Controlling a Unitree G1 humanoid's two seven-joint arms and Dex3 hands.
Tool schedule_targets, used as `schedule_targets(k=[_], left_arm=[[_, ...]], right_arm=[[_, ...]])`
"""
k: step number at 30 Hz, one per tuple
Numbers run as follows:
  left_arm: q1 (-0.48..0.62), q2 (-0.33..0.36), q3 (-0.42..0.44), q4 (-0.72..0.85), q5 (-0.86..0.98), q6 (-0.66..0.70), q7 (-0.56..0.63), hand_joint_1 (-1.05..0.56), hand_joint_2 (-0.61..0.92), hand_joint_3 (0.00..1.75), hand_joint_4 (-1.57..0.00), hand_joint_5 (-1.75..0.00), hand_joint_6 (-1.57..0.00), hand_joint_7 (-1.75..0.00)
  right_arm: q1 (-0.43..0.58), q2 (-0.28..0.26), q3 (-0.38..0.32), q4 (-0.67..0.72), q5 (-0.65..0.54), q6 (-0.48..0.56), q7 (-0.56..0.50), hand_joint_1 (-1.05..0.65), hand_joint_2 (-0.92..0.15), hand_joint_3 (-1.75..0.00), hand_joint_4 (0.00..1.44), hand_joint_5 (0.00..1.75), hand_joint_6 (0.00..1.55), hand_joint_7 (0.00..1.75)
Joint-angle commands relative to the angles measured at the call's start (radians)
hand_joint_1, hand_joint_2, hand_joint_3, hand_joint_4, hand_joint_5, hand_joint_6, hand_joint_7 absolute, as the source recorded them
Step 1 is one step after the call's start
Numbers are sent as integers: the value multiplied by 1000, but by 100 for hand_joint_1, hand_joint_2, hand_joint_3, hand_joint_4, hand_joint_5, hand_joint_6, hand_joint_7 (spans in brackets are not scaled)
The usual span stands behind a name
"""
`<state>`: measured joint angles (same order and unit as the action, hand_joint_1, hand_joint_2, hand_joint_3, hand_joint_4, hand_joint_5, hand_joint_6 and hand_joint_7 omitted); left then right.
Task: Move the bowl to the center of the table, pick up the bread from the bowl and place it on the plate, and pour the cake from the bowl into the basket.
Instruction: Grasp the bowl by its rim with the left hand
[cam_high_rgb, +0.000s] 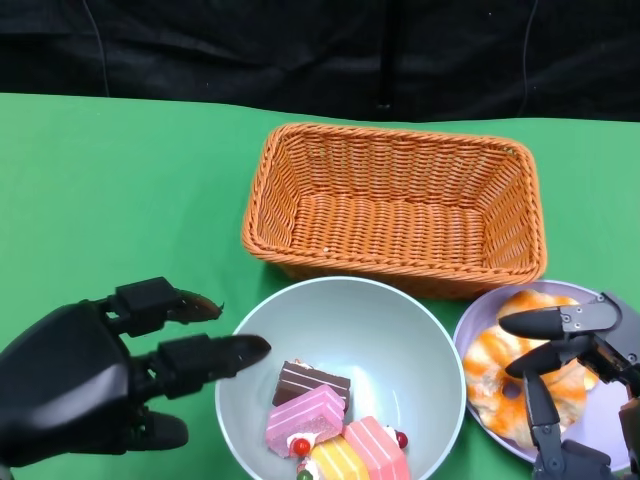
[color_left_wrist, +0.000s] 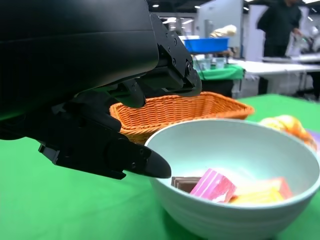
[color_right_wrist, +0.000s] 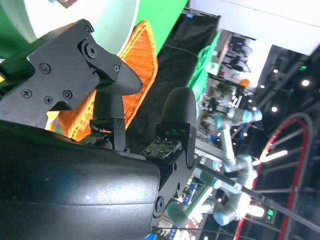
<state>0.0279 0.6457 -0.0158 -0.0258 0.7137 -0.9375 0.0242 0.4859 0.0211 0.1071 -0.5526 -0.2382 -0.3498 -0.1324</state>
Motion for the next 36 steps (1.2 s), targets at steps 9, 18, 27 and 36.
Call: schedule_targets(k=[9,18,27,36], left_arm=[[-49,35,-55,-57,267,-30,77,-48,82,1,-31,-53,-49,0],[-153,20,-238,51,418,-18,153,-53,88,2,-36,-50,-52,-1],[-275,18,-420,229,548,11,334,-51,92,8,-53,-56,-70,-8],[-376,-3,-585,378,620,74,552,-44,86,0,-67,-146,-115,-22]], right_arm=[[17,26,4,12,62,-48,-3,-1,-37,-139,57,146,46,123],[36,39,15,1,53,-60,-10,2,-37,-136,51,150,38,128],[43,53,17,-10,39,-56,-11,-1,-33,-141,52,151,38,130],[45,53,17,-7,34,-58,-9,0,-33,-142,52,151,38,129]])
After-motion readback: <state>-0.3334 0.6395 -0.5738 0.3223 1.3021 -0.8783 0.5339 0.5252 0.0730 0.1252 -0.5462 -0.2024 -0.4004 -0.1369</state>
